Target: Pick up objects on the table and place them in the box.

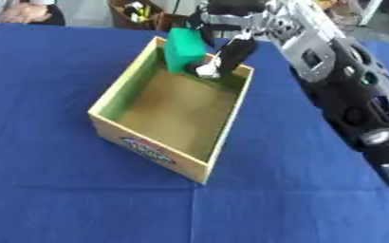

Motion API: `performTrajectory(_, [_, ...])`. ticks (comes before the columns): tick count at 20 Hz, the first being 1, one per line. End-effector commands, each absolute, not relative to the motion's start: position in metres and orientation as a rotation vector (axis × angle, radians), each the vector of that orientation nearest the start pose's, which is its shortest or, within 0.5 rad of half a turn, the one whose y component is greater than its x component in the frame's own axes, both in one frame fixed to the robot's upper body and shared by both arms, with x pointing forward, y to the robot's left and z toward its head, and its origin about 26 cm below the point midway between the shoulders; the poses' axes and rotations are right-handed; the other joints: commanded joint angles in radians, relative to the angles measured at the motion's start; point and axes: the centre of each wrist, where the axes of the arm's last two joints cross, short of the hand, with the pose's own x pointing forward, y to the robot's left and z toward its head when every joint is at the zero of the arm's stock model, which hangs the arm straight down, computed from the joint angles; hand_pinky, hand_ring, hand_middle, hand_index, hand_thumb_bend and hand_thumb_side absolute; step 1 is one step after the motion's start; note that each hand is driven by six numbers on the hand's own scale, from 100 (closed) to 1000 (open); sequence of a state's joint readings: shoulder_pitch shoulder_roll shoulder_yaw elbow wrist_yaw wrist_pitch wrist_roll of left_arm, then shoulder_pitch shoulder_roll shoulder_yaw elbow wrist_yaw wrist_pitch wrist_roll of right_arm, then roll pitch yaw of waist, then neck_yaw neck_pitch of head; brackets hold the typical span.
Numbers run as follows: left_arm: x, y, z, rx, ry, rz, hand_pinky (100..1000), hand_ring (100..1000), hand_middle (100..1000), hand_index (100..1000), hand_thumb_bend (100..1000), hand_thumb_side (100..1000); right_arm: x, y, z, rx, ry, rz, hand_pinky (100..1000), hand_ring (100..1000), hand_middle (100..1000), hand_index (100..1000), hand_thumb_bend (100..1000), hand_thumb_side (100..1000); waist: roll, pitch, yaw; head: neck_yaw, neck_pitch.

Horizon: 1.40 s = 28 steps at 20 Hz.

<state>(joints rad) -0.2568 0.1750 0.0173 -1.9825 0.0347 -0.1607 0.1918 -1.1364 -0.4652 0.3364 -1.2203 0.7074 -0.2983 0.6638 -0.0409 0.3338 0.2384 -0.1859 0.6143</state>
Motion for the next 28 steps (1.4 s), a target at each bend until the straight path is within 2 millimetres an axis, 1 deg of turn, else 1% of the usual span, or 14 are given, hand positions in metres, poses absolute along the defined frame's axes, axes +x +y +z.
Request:
performTrajectory(1, [0.297,0.243,0.182,0.089,-2.427,0.015,674,595,697,808,100,1000,0.452,-0.175,0.321,1.055,2.125,-2.684,606,708,300,375,108,484,0.001,-0.014,0.003,0.002,0.002])
performTrajectory(5, [0.298,0.242,0.184,0.085,-2.433,0.016,674,595,697,808,100,1000,0.460,-0.175,0.305,1.001,2.105,-2.762,618,720,298,374,133,451,-0.003,-0.008,0.012,0.008,0.008])
performTrajectory(8, [0.298,0.242,0.184,0.085,-2.434,0.018,675,595,696,808,100,1000,0.464,-0.177,0.300,0.960,2.121,-2.792,628,728,301,379,139,445,-0.006,-0.005,0.017,0.014,0.013])
performTrajectory(11, [0.298,0.242,0.185,0.082,-2.435,0.016,675,595,696,809,100,1000,0.468,-0.177,0.296,0.941,2.090,-2.835,646,742,317,395,132,432,-0.008,-0.003,0.021,0.016,0.016])
performTrajectory(13, [0.298,0.241,0.185,0.079,-2.435,0.015,675,595,696,809,100,1000,0.470,-0.176,0.292,0.919,2.060,-2.871,661,758,340,419,101,439,-0.009,-0.002,0.024,0.015,0.017])
performTrajectory(16, [0.298,0.241,0.185,0.078,-2.434,0.016,675,595,696,809,100,1000,0.473,-0.176,0.288,0.889,2.035,-2.910,692,801,398,481,101,458,-0.009,-0.001,0.029,0.015,0.014])
performTrajectory(18, [0.298,0.241,0.185,0.078,-2.434,0.016,675,595,695,809,100,999,0.474,-0.177,0.286,0.868,2.019,-2.932,719,845,456,550,178,499,-0.008,-0.001,0.030,0.016,0.014])
performTrajectory(19, [0.298,0.241,0.185,0.078,-2.434,0.017,675,595,695,809,100,999,0.475,-0.177,0.286,0.856,2.008,-2.942,725,854,470,567,186,505,-0.008,-0.001,0.030,0.016,0.014])
performTrajectory(21, [0.298,0.241,0.185,0.079,-2.432,0.017,675,595,695,809,100,999,0.474,-0.176,0.287,0.840,1.971,-2.959,761,910,612,692,288,542,-0.008,-0.001,0.029,0.015,0.013])
performTrajectory(22, [0.298,0.241,0.184,0.079,-2.431,0.017,675,595,696,809,100,999,0.473,-0.176,0.289,0.841,1.947,-2.965,781,937,695,749,351,564,-0.008,-0.002,0.027,0.015,0.014])
performTrajectory(24, [0.298,0.242,0.184,0.080,-2.430,0.018,675,595,696,809,100,999,0.471,-0.176,0.294,0.856,1.903,-2.974,811,974,790,831,473,585,-0.006,-0.003,0.023,0.013,0.014])
performTrajectory(25, [0.298,0.242,0.184,0.081,-2.430,0.018,675,596,696,809,100,999,0.470,-0.177,0.297,0.866,1.886,-2.978,831,998,845,880,559,597,-0.006,-0.003,0.022,0.012,0.014])
performTrajectory(26, [0.298,0.242,0.184,0.083,-2.429,0.019,675,595,696,809,100,999,0.469,-0.178,0.302,0.891,1.868,-2.979,843,1000,865,898,647,597,-0.006,-0.004,0.020,0.010,0.014])
performTrajectory(28, [0.298,0.242,0.183,0.085,-2.427,0.021,675,595,695,809,100,999,0.465,-0.179,0.310,0.938,1.849,-2.970,862,1000,901,933,735,618,-0.004,-0.006,0.016,0.006,0.014])
